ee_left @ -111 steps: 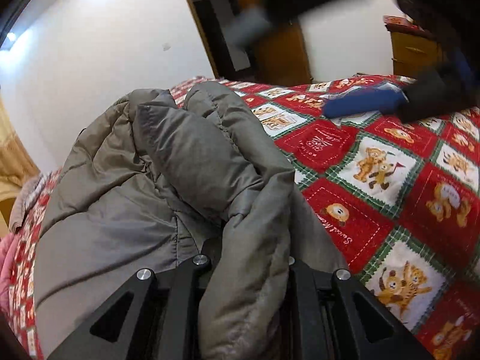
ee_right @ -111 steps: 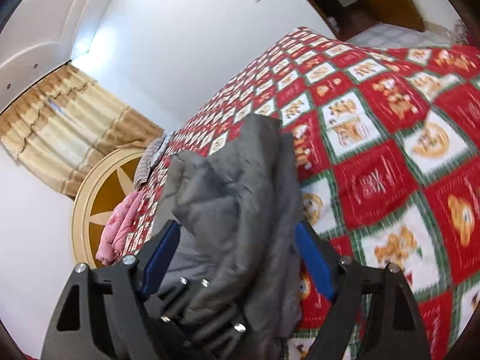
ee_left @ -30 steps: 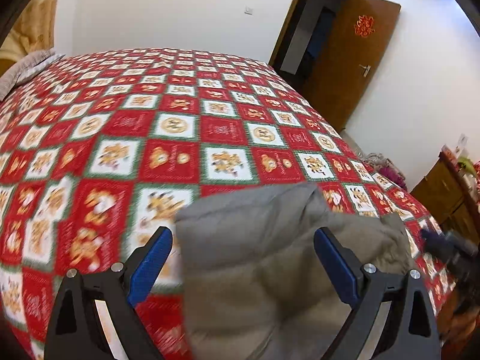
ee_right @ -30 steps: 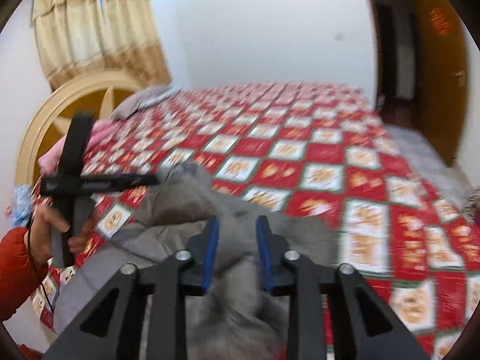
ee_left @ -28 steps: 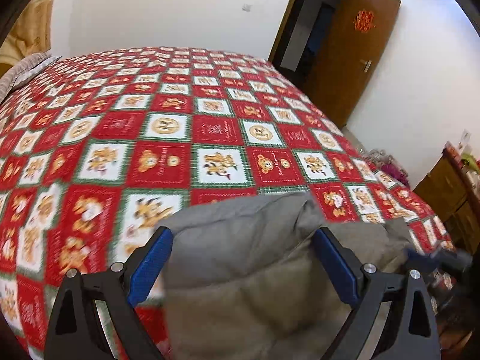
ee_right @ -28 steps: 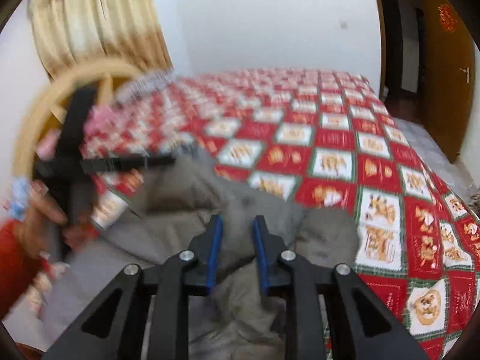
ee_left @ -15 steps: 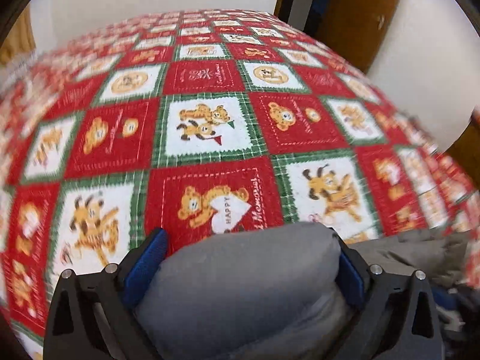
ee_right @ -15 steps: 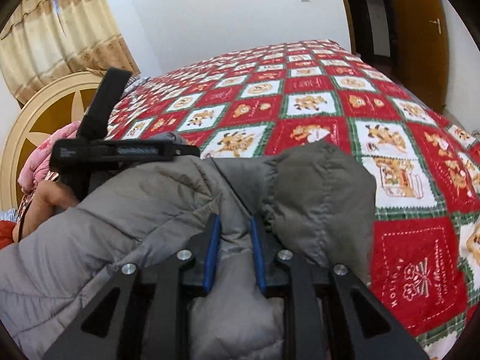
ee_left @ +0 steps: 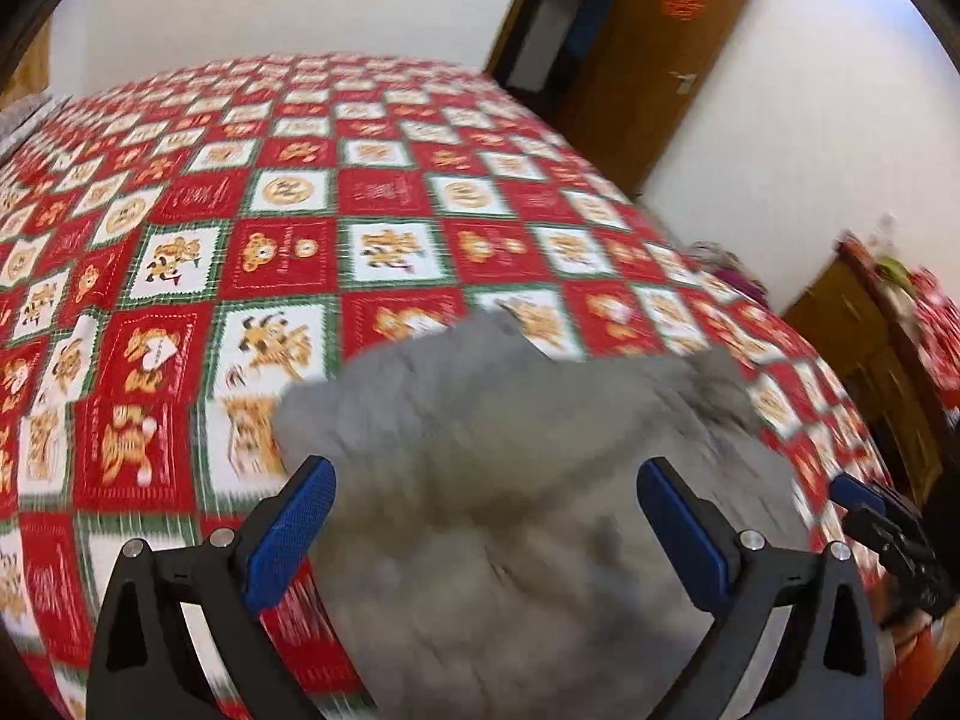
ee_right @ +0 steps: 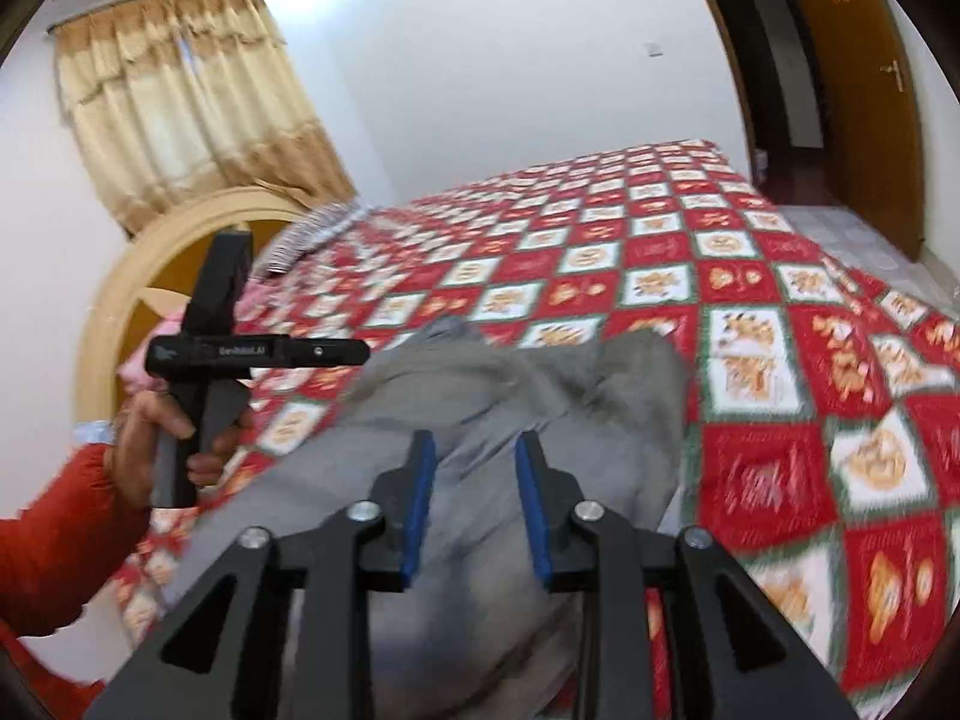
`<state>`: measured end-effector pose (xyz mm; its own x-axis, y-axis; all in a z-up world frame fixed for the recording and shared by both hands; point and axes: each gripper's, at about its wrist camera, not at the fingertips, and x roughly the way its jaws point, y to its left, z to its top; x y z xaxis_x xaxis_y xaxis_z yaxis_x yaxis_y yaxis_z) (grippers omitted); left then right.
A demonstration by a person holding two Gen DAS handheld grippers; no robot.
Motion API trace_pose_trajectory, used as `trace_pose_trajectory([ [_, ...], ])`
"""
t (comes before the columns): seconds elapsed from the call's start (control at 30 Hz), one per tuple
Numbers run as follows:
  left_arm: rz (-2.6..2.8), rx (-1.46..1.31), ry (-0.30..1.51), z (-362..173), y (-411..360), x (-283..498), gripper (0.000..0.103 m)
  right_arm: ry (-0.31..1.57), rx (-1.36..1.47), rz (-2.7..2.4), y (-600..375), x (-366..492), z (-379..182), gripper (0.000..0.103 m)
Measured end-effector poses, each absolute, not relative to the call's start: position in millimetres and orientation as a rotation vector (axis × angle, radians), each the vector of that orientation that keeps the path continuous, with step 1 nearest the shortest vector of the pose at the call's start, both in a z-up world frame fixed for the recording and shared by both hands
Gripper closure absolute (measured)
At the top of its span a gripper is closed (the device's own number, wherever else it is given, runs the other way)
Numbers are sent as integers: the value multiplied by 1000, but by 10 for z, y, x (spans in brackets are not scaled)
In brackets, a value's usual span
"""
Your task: Fold large clothes
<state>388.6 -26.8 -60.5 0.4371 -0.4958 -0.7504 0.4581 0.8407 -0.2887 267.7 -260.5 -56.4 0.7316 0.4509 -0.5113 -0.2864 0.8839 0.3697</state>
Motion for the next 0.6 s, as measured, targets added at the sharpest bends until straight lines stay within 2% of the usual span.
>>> trace_pose_trajectory([
  [0.17, -627, 45, 992, -865, -658, 3736, 2, 771, 320, 373, -2462, 2500, -1052, 65],
  [0.33, -590, 112, 984, -1066, -803, 3744, 1, 781, 411, 290, -2473, 2395, -1491, 69],
  [0.5, -535, 90, 969, -891, -598, 3608, 1, 818, 401, 282, -2503, 2397, -1368, 68],
  [0.53, -542, 36, 946, -808, -469, 3546, 1, 821, 413, 284, -2558, 2405, -1302, 61],
  [0.6, -559, -76, 884, -634, -126, 3407, 1, 751, 472, 287, -2767, 2325, -1083, 40],
])
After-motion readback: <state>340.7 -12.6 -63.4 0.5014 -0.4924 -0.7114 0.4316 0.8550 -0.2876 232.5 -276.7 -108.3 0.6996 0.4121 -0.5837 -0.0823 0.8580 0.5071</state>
